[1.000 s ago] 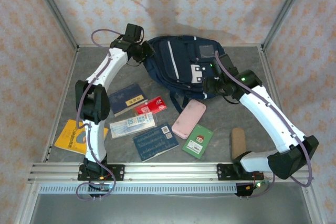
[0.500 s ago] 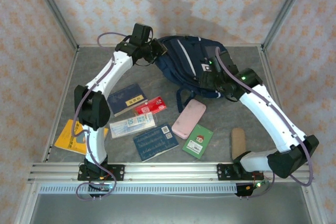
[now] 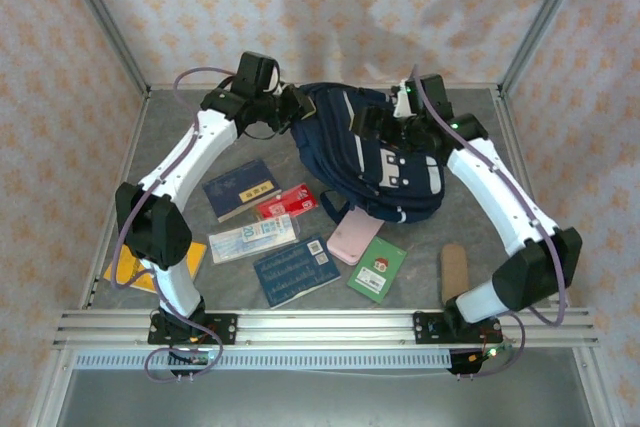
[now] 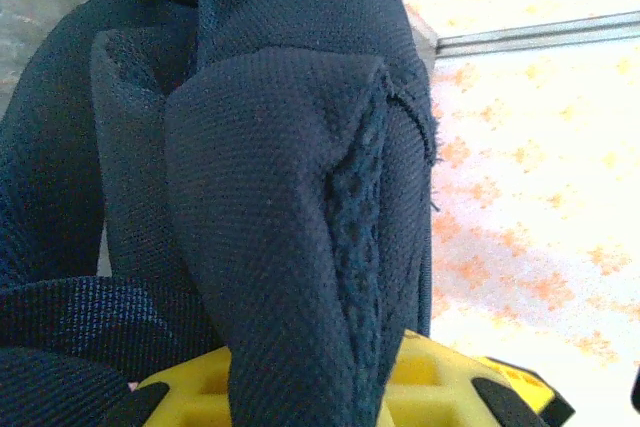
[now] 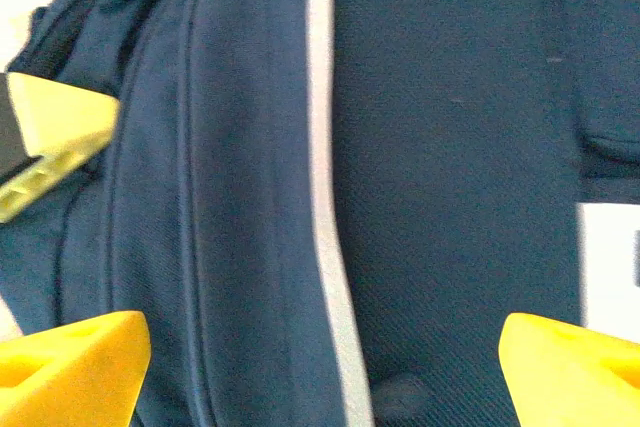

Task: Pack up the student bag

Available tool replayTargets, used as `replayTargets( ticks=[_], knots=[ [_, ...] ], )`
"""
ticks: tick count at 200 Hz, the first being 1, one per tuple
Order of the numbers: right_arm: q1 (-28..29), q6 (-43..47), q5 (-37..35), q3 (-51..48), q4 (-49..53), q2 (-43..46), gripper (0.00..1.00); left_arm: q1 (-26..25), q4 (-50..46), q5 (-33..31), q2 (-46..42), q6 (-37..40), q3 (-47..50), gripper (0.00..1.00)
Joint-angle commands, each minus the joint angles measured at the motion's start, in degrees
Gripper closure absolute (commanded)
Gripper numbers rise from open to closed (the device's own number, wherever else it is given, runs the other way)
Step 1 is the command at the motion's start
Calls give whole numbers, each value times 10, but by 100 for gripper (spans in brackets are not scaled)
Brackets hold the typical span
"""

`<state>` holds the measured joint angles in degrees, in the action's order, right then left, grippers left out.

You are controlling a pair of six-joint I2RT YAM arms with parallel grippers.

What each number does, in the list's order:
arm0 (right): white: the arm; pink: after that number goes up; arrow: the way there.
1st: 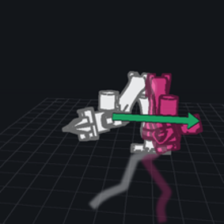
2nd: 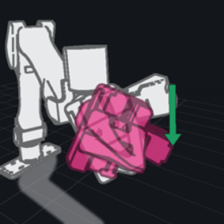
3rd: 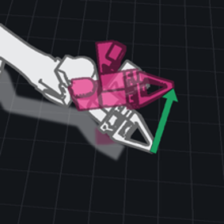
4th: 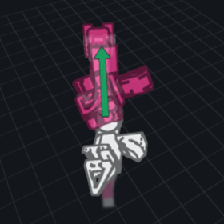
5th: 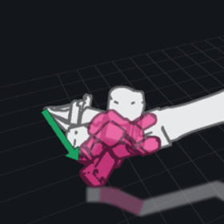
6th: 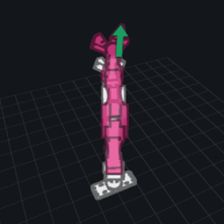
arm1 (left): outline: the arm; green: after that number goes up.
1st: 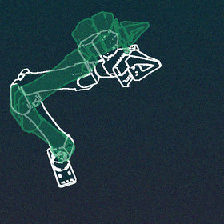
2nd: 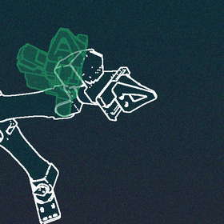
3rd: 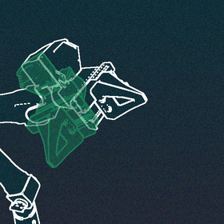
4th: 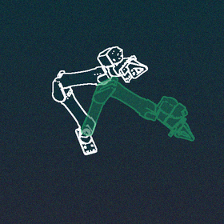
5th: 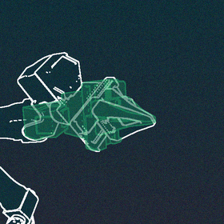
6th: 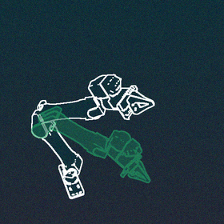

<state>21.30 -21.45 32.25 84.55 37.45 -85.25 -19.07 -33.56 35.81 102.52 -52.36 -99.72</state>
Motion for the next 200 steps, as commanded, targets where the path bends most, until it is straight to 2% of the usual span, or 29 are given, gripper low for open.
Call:
replayTargets(
  ticks=[1,49,72,101,143,165,200],
  knots=[
    [-4,-24,87,3,-52,-26,10,-1,29,54,-28,14,13,100],
    [16,50,9,56,30,-79,13,-1,31,55,-21,25,18,100],
    [23,51,44,52,15,-88,22,-1,31,59,-15,28,15,100],
    [30,43,85,34,-22,-84,26,-1,19,59,-6,37,6,100],
    [45,81,15,39,26,-95,26,-1,14,61,-1,39,-3,100],
    [52,96,-28,39,45,-93,33,-1,11,63,3,41,-10,100],
    [62,101,-39,31,50,-94,41,-3,8,66,14,42,-19,100]
  ],
)
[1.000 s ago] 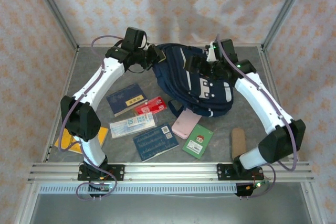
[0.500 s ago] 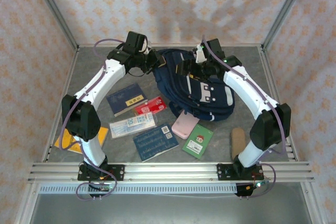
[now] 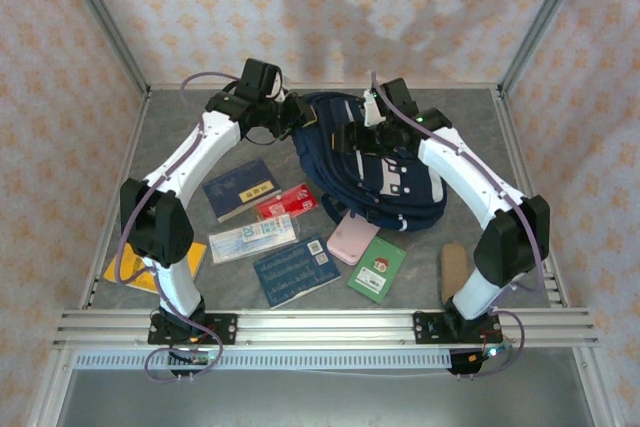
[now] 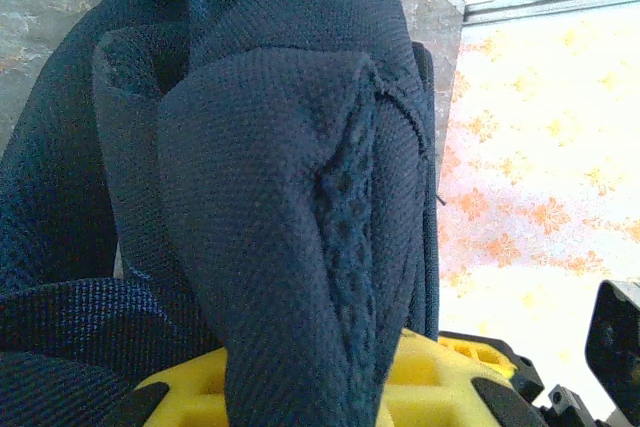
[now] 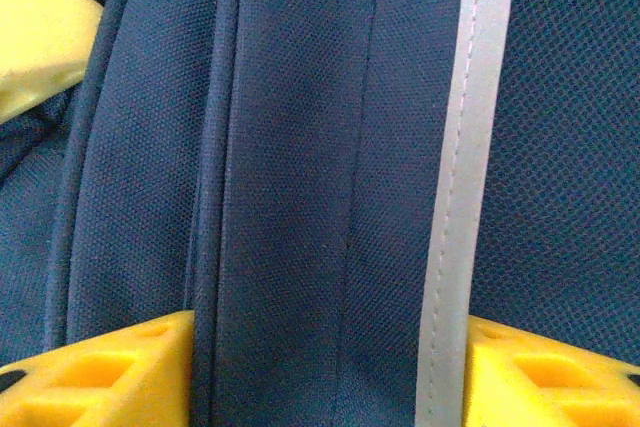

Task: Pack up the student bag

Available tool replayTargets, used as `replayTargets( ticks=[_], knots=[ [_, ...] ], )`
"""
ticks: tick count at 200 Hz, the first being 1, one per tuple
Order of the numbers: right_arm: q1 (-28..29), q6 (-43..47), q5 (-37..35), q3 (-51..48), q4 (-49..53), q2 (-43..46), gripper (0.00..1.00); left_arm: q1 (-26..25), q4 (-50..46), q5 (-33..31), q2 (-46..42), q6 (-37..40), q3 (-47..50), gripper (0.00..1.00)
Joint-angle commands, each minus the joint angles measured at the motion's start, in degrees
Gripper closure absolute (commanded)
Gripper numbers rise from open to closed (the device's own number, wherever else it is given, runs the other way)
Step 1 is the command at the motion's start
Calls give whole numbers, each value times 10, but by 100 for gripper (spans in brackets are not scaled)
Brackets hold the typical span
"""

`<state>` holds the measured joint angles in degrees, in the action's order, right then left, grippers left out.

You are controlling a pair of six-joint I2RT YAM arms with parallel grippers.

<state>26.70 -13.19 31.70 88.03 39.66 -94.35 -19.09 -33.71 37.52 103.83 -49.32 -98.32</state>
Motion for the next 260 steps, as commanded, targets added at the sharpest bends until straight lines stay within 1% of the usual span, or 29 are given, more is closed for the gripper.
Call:
replayTargets(
  ticks=[1,19,23,41,64,76,80,89,105,111,129,149,164,166,182,191,210,233,246,260],
  knots=[
    [9,19,-35,-4,28,-4,42,-4,9,49,1,12,-33,100],
    [18,20,-43,-3,33,-6,51,-6,9,50,2,14,-37,100],
    [19,20,-43,-3,34,-6,54,-7,8,49,3,15,-37,100],
    [22,16,-55,-5,35,2,74,-8,5,48,2,18,-35,100],
    [20,20,-64,4,43,7,93,-7,-11,41,-3,33,-33,100],
    [18,18,-62,12,44,8,100,-7,-28,32,-5,46,-33,100],
    [17,17,-63,13,44,9,100,-7,-36,28,-6,51,-33,98],
    [14,11,-61,20,44,11,100,-7,-51,18,-10,65,-31,90],
    [6,-2,-58,32,43,15,100,-6,-78,-6,-21,93,-19,65],
    [2,-8,-54,37,42,16,100,-6,-87,-16,-26,102,-14,58],
    [-11,-31,-48,53,46,14,100,-5,-107,-41,-45,129,6,45],
    [-25,-67,-37,73,51,8,100,-7,-131,-73,-75,160,21,36],
    [-32,-94,-34,91,64,-1,100,-12,-142,-92,-106,184,36,34],
    [-33,-98,-35,94,66,-3,100,-14,-144,-96,-110,197,39,34],
    [-39,-125,-39,115,81,-12,100,-29,-149,-121,-147,232,62,33],
    [-42,-135,-38,125,86,-17,100,-42,-147,-136,-168,250,79,35],
    [-46,-153,-34,149,103,-30,100,-85,-123,-165,-210,284,127,41],
    [-49,-163,-28,173,122,-45,100,-149,-72,-224,-244,298,200,49],
    [-50,-169,-25,181,125,-48,100,-186,-50,-256,-244,300,227,50],
    [-50,-179,-12,186,125,-51,100,-221,-22,-275,-233,291,250,50]
  ],
)
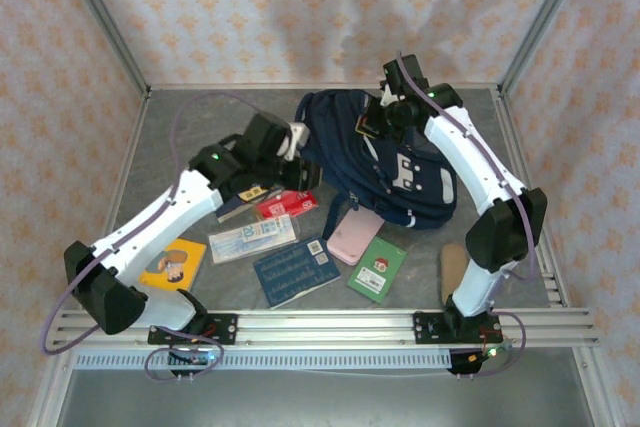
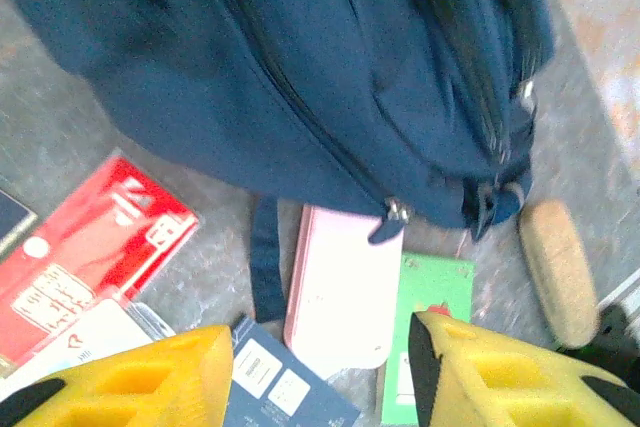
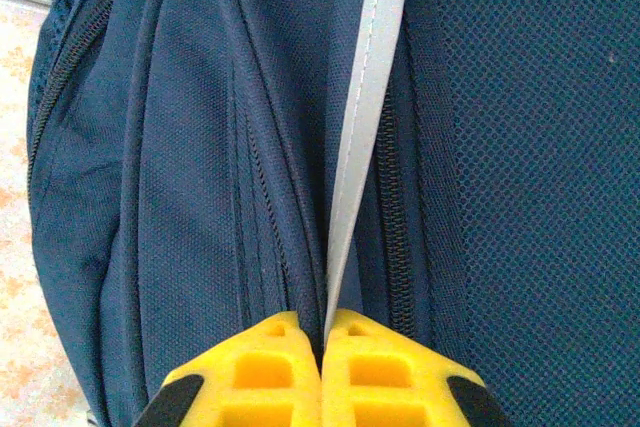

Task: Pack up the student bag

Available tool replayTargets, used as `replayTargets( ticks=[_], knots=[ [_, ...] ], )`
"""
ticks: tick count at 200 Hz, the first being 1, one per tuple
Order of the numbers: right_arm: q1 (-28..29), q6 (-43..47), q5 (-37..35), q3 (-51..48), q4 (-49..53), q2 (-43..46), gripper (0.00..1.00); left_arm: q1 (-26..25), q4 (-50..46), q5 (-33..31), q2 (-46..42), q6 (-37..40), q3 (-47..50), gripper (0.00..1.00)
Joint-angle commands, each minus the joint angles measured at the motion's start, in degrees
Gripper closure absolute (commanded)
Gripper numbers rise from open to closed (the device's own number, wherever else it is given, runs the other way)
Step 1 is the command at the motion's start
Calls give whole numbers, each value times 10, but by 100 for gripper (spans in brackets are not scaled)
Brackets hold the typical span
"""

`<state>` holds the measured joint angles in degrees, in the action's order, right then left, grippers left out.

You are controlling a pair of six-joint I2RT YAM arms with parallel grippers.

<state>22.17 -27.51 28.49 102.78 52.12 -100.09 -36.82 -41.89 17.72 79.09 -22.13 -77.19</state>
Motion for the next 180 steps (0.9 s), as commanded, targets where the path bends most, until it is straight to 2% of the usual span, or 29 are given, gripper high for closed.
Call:
replayTargets(
  ticks=[1,26,48,64,100,131,180],
  knots=[
    [-5,-36,21,39,0,6,100,-46,63,-76,15,18,40,50],
    [-6,-47,38,46,0,2,100,-78,174,-53,28,-8,97,47],
    [-5,-49,40,51,7,1,100,-102,273,-84,21,-2,151,46],
    [-5,-52,40,49,8,2,100,-114,312,-102,20,8,170,47],
    [-6,-85,58,45,-8,-2,100,-120,309,-97,63,4,151,48],
    [-5,-105,75,40,-29,-4,100,-120,302,-123,101,2,136,52],
    [-6,-94,76,34,-25,-3,100,-119,280,-151,138,9,117,65]
  ],
)
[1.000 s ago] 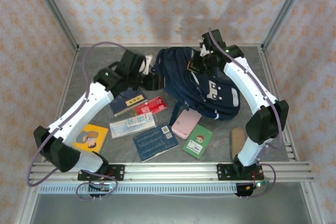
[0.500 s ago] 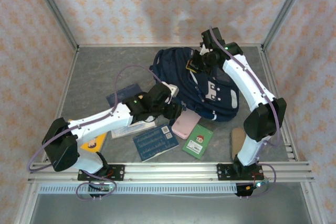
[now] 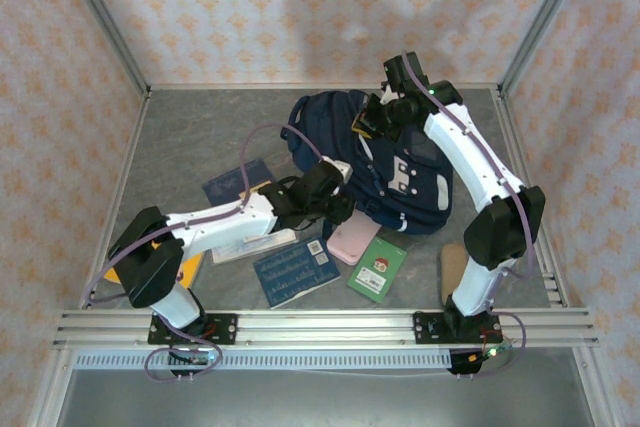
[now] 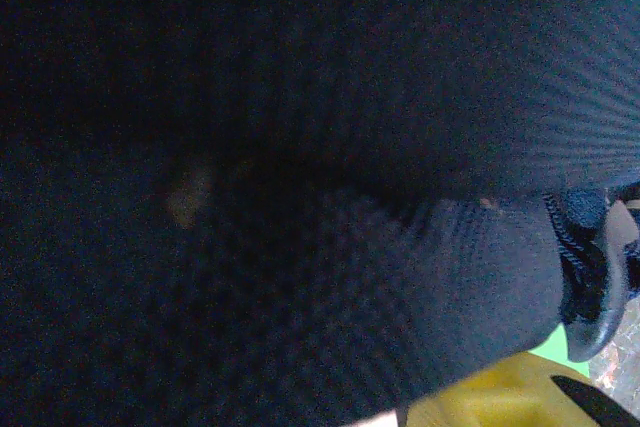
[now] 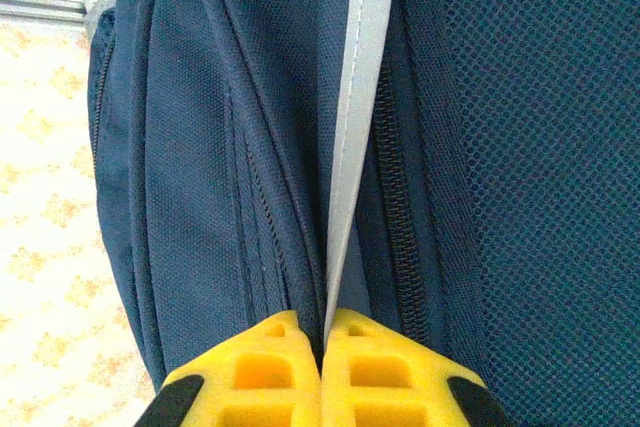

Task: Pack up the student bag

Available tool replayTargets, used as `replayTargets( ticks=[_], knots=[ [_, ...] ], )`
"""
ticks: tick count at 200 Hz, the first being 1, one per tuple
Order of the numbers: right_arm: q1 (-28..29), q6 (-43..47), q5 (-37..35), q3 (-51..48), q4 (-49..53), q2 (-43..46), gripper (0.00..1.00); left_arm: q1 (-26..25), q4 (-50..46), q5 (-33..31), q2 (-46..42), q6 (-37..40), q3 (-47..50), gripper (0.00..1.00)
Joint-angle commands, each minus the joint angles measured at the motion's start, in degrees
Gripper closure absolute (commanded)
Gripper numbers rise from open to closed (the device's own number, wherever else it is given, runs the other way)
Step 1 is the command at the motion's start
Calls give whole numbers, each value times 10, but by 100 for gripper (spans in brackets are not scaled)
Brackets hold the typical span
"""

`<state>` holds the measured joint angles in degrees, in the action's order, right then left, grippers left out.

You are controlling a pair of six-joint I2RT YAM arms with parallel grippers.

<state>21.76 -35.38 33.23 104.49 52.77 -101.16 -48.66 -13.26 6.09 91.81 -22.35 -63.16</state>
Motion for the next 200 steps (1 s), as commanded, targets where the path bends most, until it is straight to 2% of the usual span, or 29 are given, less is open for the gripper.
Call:
replayTargets(
  ticks=[1,57,108,154,200],
  knots=[
    [-1,-16,29,16,-31,8,100,-1,-6,-35,12,12,-24,66],
    [-1,0,30,4,-29,11,100,10,-4,-34,-1,20,-14,83],
    [-1,12,29,-3,-27,11,100,29,-1,-5,-18,21,-2,79],
    [-1,14,29,-5,-28,10,100,37,-5,16,-16,23,-3,85],
    [0,25,28,-8,-23,13,100,43,1,28,-28,24,9,98]
  ],
)
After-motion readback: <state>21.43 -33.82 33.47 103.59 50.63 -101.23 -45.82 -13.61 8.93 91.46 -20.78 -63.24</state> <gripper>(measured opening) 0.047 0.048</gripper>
